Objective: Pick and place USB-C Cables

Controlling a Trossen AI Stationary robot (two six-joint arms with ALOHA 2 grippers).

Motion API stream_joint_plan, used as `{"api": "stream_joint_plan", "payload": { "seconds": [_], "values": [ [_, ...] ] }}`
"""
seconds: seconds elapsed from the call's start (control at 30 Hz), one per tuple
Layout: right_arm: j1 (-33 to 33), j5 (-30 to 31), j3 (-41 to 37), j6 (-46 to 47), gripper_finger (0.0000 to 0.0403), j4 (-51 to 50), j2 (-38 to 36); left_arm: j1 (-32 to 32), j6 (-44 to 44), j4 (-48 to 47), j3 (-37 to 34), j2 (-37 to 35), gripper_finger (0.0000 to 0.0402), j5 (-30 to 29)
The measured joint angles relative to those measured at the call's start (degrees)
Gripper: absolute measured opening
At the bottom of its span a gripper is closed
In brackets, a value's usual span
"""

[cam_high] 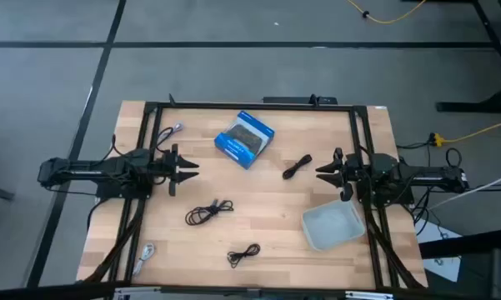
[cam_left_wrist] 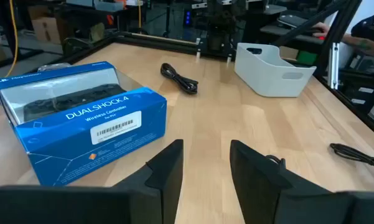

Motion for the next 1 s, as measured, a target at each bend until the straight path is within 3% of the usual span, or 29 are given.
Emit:
{"api": "stream_joint_plan", "payload": {
  "seconds": [1.0],
  "values": [
    [-0.02, 0.07, 0.0, -2.94, 0.0106, -0.01, 0.0, 0.01, 0.04, 0.0, -0.01, 0.0, 0.0125, -0.41]
  ]
}}
